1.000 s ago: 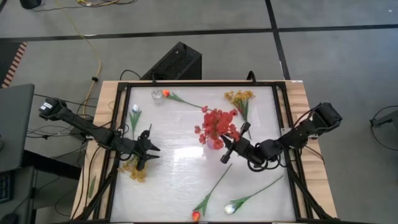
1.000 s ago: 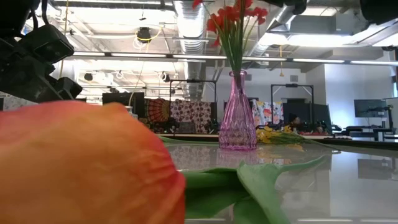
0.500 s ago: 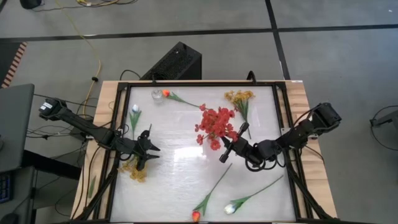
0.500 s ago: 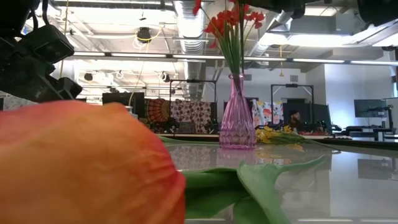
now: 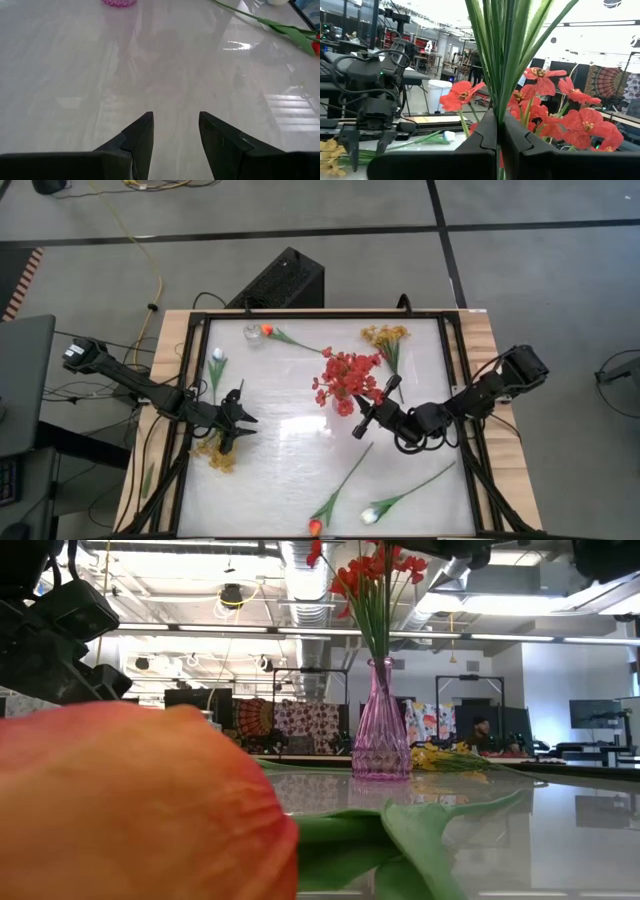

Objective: Sort flowers into vase by color
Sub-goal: Put the red flowers into the violet vase, then put the bottom orange flower into the violet vase

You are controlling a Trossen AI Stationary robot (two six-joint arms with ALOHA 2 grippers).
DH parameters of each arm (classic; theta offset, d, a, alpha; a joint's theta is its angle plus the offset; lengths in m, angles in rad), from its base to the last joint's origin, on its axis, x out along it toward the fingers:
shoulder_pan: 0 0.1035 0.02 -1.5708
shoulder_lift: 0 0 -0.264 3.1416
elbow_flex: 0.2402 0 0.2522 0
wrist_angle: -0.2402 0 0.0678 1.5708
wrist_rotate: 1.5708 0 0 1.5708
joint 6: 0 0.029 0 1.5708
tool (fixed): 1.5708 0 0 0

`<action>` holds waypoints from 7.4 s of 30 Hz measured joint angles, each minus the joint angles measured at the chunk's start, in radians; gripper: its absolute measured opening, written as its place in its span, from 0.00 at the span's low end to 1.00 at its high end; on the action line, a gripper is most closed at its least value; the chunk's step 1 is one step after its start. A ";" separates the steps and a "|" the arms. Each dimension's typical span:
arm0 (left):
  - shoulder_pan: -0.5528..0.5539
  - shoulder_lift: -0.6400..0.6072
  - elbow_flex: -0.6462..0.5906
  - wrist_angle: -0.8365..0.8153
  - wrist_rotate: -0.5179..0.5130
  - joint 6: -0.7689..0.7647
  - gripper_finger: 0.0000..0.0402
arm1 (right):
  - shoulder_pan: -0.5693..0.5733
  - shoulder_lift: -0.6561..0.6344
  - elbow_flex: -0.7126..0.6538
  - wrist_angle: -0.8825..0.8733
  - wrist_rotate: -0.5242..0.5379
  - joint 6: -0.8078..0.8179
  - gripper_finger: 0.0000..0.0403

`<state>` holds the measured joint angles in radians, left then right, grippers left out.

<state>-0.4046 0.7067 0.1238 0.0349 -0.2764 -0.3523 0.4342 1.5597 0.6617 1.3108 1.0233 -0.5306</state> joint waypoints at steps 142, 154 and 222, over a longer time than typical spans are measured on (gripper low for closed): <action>0.000 0.000 0.000 -0.027 0.001 -0.024 0.36 | 0.171 0.241 0.834 -1.865 -0.580 0.655 0.04; 0.000 0.000 0.000 -0.021 0.002 -0.027 0.36 | 0.322 -0.078 0.189 -0.917 0.137 0.596 0.04; 0.000 0.000 0.000 -0.023 0.002 -0.035 0.36 | -0.028 -0.324 -0.068 -0.323 0.258 0.631 0.04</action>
<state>-0.4043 0.7069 0.1234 0.0116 -0.2741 -0.3874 0.4058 1.2358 0.5934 0.9879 1.2809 0.1005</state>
